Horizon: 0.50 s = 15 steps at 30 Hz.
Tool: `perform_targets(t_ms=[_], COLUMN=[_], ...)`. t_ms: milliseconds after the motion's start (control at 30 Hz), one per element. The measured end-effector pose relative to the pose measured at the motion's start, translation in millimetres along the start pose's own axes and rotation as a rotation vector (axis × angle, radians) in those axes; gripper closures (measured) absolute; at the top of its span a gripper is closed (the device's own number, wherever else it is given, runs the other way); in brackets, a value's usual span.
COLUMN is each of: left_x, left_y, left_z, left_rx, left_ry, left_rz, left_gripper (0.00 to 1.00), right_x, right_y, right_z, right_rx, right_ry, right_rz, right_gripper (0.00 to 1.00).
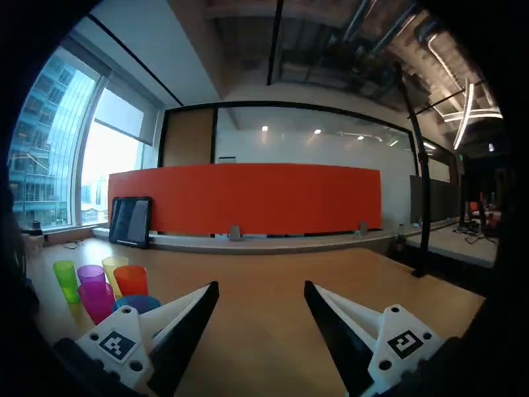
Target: Pour water
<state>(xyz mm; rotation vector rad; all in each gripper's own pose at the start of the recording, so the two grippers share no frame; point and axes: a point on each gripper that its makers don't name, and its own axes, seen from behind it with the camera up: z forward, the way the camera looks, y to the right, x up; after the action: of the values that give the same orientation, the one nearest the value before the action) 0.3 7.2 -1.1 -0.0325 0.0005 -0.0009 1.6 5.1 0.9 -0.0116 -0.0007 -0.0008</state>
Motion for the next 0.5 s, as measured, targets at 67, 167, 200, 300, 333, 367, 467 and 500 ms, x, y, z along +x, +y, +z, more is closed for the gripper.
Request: perform_targets(t_ms=[67, 167, 200, 300, 333, 367, 467, 500], left_x=[0.0, -0.1, -0.1, -0.2, -0.1, -0.1, 0.0, 0.1], left_y=[0.2, 0.4, 0.5, 0.7, 0.8, 0.9, 1.1, 1.2], left_z=[0.2, 0.4, 0.4, 0.4, 0.4, 0.4, 0.4, 0.4], left_rx=[0.0, 0.0, 0.0, 0.0, 0.0, 0.0, 0.0, 0.0], left_ry=[0.0, 0.0, 0.0, 0.0, 0.0, 0.0, 0.0, 0.0], left_rz=[0.0, 0.0, 0.0, 0.0, 0.0, 0.0, 0.0, 0.0], left_gripper=[0.03, 0.03, 0.03, 0.03, 0.03, 0.03, 0.03, 0.03], right_x=[-0.2, -0.5, -0.7, -1.0, -1.1, -1.1, -1.1, -1.1], right_y=[0.2, 0.5, 0.6, 0.8, 0.8, 0.8, 0.9, 0.9], right_z=[-0.2, -0.4, -0.3, -0.4, -0.4, -0.5, -0.5, -0.5], right_rx=[0.0, 0.0, 0.0, 0.0, 0.0, 0.0, 0.0, 0.0], right_ry=[0.0, 0.0, 0.0, 0.0, 0.0, 0.0, 0.0, 0.0], right_rz=[0.0, 0.0, 0.0, 0.0, 0.0, 0.0, 0.001, 0.0], right_gripper=[0.0, 0.0, 0.0, 0.0, 0.0, 0.0, 0.0, 0.0])
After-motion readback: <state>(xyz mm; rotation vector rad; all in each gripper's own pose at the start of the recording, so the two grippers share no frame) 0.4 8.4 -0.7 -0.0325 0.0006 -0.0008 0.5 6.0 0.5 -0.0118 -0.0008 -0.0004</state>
